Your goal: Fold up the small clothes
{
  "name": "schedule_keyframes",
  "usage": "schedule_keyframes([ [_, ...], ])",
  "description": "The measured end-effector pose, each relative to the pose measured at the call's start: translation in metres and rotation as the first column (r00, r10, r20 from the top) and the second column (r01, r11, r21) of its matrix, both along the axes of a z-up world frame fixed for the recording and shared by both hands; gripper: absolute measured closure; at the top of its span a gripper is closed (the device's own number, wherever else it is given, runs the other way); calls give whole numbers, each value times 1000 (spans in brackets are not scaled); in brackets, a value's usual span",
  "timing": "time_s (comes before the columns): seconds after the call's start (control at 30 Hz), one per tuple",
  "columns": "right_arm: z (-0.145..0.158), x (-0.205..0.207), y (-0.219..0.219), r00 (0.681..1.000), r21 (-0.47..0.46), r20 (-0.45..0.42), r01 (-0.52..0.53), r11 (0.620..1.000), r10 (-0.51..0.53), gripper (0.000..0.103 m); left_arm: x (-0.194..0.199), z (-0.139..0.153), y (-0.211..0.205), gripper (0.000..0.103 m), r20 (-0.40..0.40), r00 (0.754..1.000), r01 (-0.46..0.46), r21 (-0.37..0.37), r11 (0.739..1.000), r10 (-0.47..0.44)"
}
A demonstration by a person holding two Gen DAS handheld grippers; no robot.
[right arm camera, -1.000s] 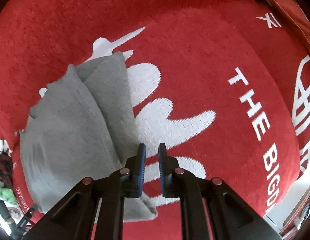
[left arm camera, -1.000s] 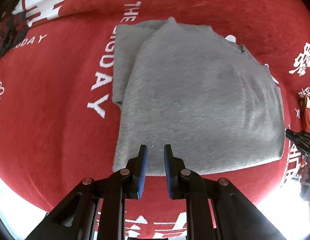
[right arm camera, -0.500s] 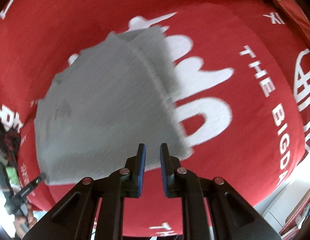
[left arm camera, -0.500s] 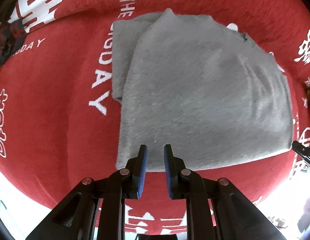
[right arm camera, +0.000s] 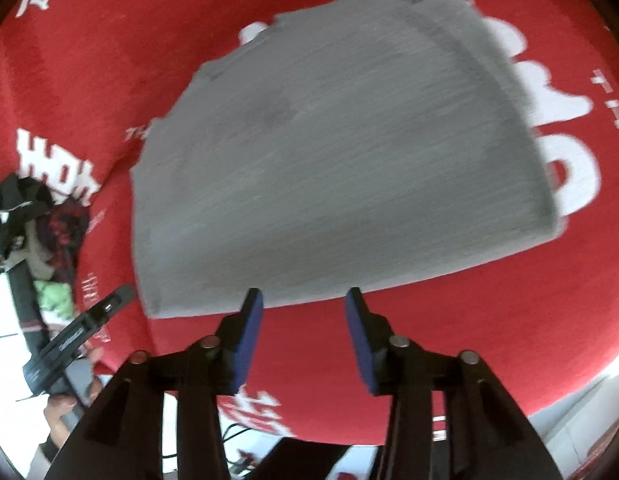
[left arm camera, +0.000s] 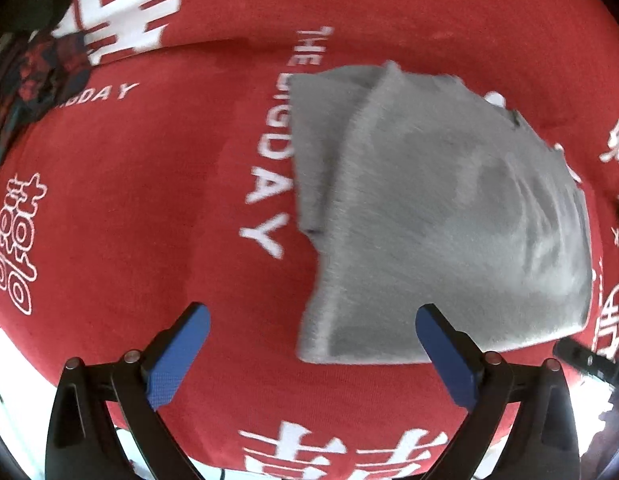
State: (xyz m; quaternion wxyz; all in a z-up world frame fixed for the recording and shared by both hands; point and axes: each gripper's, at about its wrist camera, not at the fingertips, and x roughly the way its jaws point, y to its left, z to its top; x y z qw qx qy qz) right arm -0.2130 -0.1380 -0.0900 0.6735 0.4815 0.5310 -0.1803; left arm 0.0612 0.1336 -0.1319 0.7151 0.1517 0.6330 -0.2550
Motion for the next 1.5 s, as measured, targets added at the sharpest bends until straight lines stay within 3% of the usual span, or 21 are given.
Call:
schedule_keyframes([
  [0.17, -17, 16, 30, 989, 171, 139, 17, 985, -41, 49, 26, -11, 20, 0, -67, 996, -63, -35, 997, 61],
  [0.23, -27, 23, 42, 976, 265, 209, 1, 964, -58, 39, 34, -15, 27, 0, -90, 992, -94, -57, 994, 88],
  [0.33, -48, 30, 65, 960, 378, 255, 9, 926, -113, 38, 46, -21, 32, 0, -117, 985, -137, -86, 987, 127],
  [0.43, -65, 33, 78, 948, 409, 258, 71, 910, -189, 38, 54, -26, 32, 0, -142, 981, -149, -116, 982, 132],
  [0.6, -82, 35, 84, 897, 451, 292, 178, 875, -333, 38, 64, -37, 21, 0, -188, 978, -122, -179, 976, 88],
  [0.9, -86, 68, 78, 874, 462, 315, 198, 864, -369, 38, 79, -49, 12, 0, -284, 957, -149, -277, 949, 67],
  [0.93, -88, 70, 77, 875, 474, 307, 201, 857, -375, 39, 81, -51, 10, 0, -297, 953, -151, -287, 946, 62],
  [0.97, -89, 73, 75, 876, 488, 298, 201, 850, -378, 53, 83, -53, 8, 0, -320, 946, -158, -305, 939, 55],
  [1.0, -91, 75, 74, 877, 502, 298, 193, 843, -378, 87, 84, -55, 6, 0, -335, 941, -163, -317, 935, 50],
  [1.03, -91, 77, 73, 872, 516, 306, 185, 836, -381, 94, 86, -57, 3, 0, -360, 932, -170, -334, 927, 41],
  [1.2, -67, 78, 61, 823, 531, 408, 139, 836, -396, 95, 97, -71, -19, 0, -508, 861, -229, -437, 870, -29],
  [1.37, -44, 83, 54, 816, 497, 458, 95, 863, -353, 95, 99, -81, -46, 0, -605, 790, -272, -492, 827, -100],
  [1.43, -40, 87, 53, 823, 481, 461, 81, 873, -331, 95, 95, -78, -62, 0, -602, 786, -241, -507, 827, -140],
  [1.5, -39, 90, 54, 833, 466, 460, 68, 882, -307, 95, 87, -71, -81, 0, -566, 806, -173, -505, 846, -173],
])
